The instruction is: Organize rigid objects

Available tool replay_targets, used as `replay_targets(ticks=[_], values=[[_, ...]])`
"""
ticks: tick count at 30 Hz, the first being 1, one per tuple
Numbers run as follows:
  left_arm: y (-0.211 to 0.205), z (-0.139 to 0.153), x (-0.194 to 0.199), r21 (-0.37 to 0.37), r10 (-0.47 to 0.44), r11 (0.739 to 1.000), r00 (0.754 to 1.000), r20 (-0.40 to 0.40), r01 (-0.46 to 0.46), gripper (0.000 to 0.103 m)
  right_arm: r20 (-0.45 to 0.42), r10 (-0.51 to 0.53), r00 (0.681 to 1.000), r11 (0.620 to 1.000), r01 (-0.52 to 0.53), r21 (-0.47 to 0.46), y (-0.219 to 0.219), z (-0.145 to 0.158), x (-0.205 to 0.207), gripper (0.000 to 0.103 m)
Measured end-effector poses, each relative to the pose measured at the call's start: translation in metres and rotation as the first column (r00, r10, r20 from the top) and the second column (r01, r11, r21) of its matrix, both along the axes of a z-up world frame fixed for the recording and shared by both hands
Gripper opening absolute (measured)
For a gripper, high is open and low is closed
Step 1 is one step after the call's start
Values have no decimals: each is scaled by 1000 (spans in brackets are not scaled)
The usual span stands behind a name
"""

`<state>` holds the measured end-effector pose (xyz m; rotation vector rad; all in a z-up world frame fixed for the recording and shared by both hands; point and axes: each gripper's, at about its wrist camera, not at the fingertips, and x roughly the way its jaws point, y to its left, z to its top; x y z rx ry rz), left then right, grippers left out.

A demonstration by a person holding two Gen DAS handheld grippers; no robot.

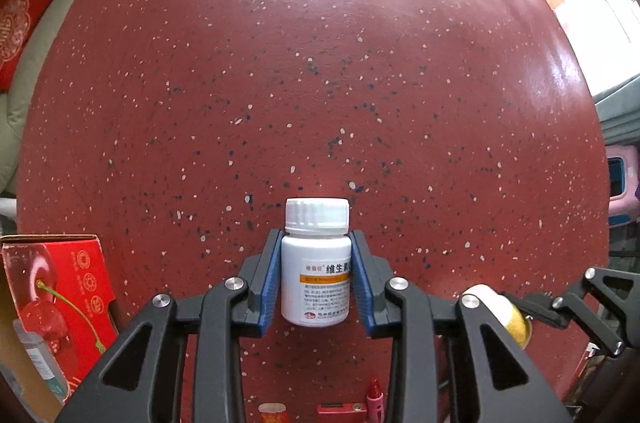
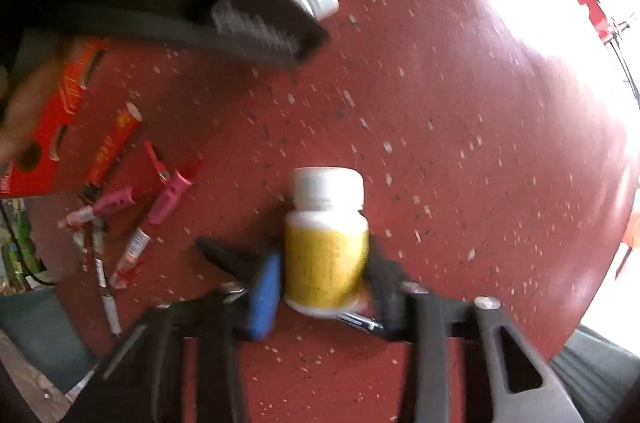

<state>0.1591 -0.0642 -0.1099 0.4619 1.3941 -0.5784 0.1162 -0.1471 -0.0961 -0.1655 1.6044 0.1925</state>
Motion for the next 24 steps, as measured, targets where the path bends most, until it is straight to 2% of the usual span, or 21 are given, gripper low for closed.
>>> replay_targets(ticks=[2,5,6,8,9,10,13,19,20,24], values=[[1,-1,2,8,0,1000,1000,-7,0,35,-5,-31,999,999,31,-14,-5,-2,-1,37],[6,-1,3,-11,30,999,998,-55,-31,35,5,-188,982,982,188,33,-24,6,-8,37],[9,-1,2,-16,43,999,997,-64,-44,35,-1,-263,965,963,263,65,-35,10,-11,37],[14,6,-1,-28,50,998,997,-61,-52,35,-21,-427,904,895,425,135,-60,20,-24,37],[17,10,-4,-32,45,998,997,-56,-47,35,-30,-469,883,870,468,156,-67,23,-29,37],[19,15,-7,-36,40,998,998,-50,-42,35,-48,-538,842,822,536,194,-78,28,-39,37],[26,32,-17,-55,38,998,999,-38,-40,35,-67,-609,790,760,606,236,-92,40,-63,37],[37,68,-59,-89,26,996,999,-47,-30,35,-61,-650,757,731,645,223,-71,64,-107,37],[39,75,-72,-94,16,995,999,-50,-21,35,-59,-650,758,732,645,219,-67,82,-105,37],[43,90,-111,-88,-35,996,998,-49,30,35,-71,-628,775,748,626,221,-59,99,-124,37]])
